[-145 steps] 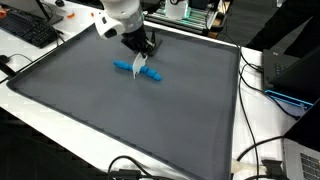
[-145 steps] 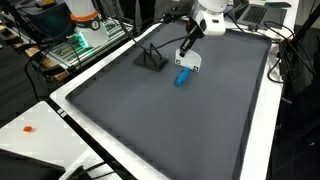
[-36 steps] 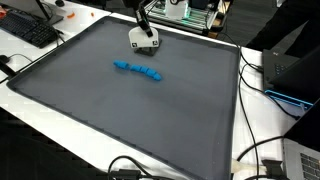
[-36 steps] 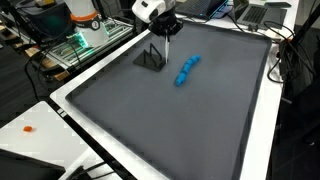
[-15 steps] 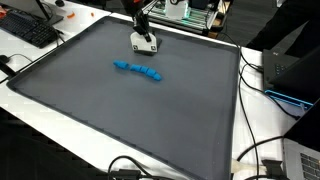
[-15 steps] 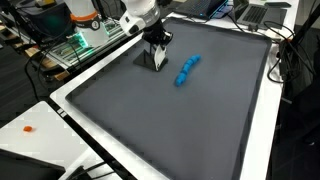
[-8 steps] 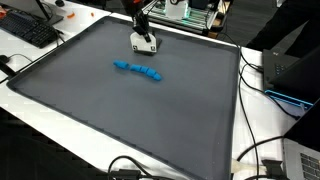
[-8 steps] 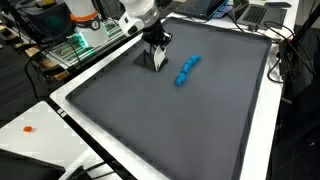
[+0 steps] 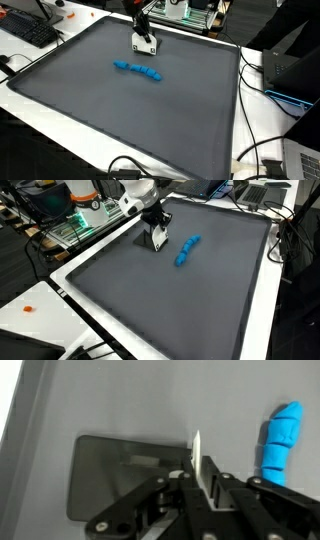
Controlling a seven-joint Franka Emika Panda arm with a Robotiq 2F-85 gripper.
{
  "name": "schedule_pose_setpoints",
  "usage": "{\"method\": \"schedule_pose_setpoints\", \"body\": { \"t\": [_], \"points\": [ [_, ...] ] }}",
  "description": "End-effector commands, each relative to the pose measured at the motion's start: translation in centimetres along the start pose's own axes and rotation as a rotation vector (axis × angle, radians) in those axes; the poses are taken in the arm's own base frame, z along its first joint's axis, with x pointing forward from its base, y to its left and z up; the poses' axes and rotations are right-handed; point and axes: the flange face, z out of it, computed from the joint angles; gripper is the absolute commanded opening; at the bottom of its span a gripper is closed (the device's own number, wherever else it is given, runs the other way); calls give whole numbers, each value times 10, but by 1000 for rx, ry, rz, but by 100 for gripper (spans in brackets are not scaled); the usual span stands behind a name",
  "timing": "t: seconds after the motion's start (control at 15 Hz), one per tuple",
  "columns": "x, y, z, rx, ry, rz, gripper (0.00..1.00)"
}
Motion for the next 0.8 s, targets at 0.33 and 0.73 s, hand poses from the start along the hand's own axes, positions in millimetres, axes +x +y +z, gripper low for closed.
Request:
{"method": "schedule_pose_setpoints", "body": {
  "t": [0.33,0.73],
  "points": [
    [-8,4,-11,-22,36,-21,88],
    [-19,0,-31,-112,119,-71,100]
  ]
}}
